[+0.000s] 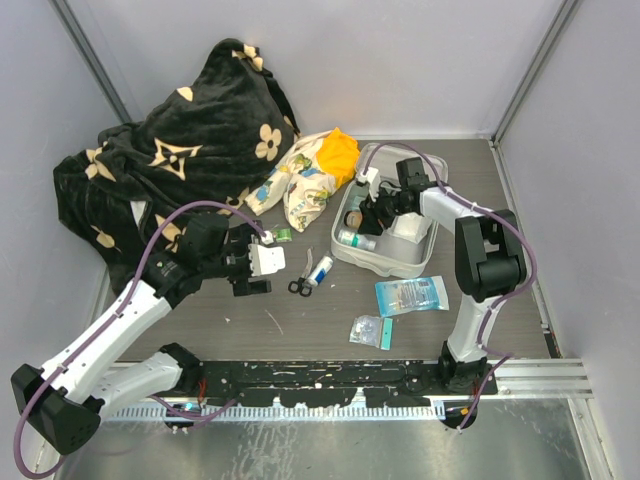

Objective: Organize the medicine kit
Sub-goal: Place the pill bottle in the medicine box.

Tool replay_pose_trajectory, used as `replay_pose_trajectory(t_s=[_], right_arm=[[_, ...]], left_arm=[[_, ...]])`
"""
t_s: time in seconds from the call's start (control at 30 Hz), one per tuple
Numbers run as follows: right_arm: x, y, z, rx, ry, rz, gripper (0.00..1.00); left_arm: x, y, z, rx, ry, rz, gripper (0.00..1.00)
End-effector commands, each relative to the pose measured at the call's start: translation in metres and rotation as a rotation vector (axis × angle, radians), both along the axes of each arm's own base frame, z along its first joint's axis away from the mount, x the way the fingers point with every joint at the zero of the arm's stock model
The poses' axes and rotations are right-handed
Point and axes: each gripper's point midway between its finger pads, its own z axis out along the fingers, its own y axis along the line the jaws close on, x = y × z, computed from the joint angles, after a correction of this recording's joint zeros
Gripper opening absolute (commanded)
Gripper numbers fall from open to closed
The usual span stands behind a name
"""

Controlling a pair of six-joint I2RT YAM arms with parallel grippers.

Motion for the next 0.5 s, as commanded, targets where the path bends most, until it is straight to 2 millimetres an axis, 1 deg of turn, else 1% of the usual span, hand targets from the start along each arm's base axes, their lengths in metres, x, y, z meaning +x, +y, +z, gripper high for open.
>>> replay_pose_trajectory(t_s=[0.0,0.13,0.3,0.4,0.47], right_arm=[[0.031,0.008,0.022,0.023,-0.140,0.015,0.28],[0.033,0.008,0.012,-0.001,-0.146,0.032,0.30],[0.028,0.007,-0.003,-0.033,-0.145,0.053,0.35],[0.029,0.006,-0.004,-0.039,-0.151,0.053,0.40],[0.030,0.006,-0.001,-0.038,-0.159,0.054,0.44]], left_arm=[[0.004,-0.006,0.015,-0.053,-0.043,-0.011,0.98],[0.004,-0.006,0.015,-0.056,-0.044,-0.010,0.98],[0.004,-0.005,0.014,-0.055,-0.043,-0.008,0.98],[0.004,-0.005,0.013,-0.056,-0.042,-0.010,0.98],[0.003,-0.005,0.013,-0.056,-0.039,-0.010,0.98]])
